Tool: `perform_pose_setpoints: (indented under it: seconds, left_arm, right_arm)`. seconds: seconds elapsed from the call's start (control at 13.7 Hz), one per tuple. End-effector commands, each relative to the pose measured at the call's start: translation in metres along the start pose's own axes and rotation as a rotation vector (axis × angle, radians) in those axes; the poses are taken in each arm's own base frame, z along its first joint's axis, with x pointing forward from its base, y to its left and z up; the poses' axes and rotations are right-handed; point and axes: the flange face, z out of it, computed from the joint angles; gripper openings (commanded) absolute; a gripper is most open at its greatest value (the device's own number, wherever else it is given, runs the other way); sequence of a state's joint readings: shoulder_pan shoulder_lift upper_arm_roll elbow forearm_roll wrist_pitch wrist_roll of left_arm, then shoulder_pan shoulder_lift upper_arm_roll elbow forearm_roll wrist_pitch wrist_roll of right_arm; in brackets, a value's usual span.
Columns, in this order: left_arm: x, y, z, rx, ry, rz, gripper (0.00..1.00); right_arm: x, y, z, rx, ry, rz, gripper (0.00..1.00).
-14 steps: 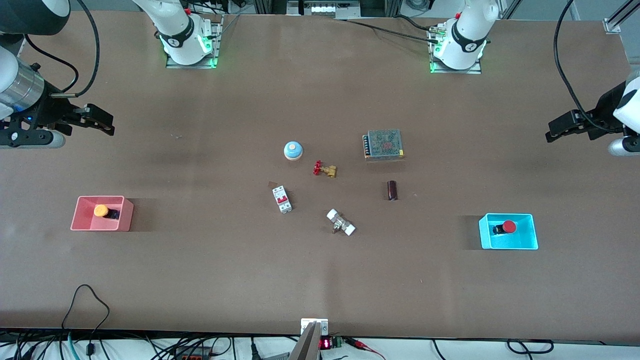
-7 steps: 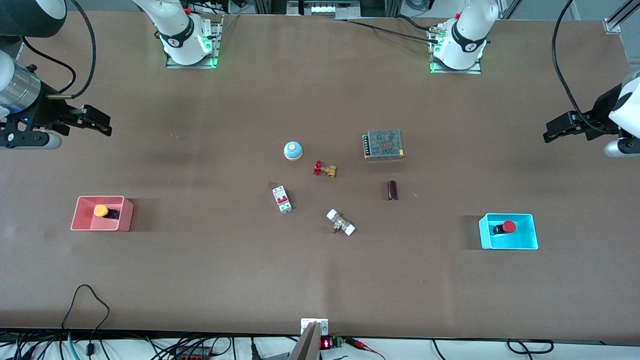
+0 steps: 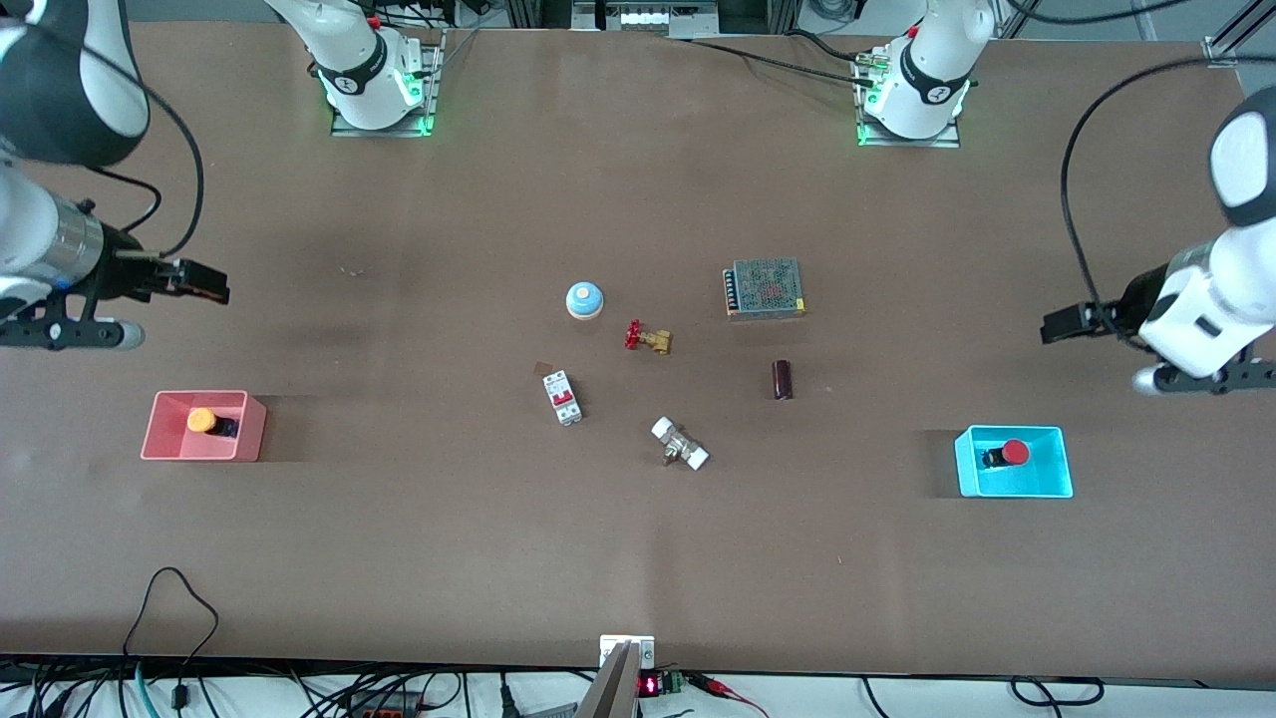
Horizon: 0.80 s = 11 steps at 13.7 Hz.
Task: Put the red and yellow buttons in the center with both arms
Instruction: 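Move the right gripper to the yellow button while the left gripper reaches red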
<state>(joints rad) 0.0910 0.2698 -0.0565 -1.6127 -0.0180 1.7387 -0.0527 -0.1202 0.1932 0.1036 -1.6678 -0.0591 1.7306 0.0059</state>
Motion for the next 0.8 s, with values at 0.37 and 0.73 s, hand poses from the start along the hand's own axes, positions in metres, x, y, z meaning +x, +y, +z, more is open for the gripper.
perform_pose_setpoints:
  seconds: [0.37, 0.73]
  left_arm:
    - [0.060, -0.030, 0.086, 0.003, 0.176, -0.021, 1.00]
    - [0.075, -0.035, 0.144, 0.016, 0.227, 0.014, 1.00]
  right_arm:
    - [0.068, 0.041, 0.090, -0.126, 0.129, -0.091, 1.00]
    - [0.087, 0.075, 0.133, -0.130, 0.206, -0.137, 1.00]
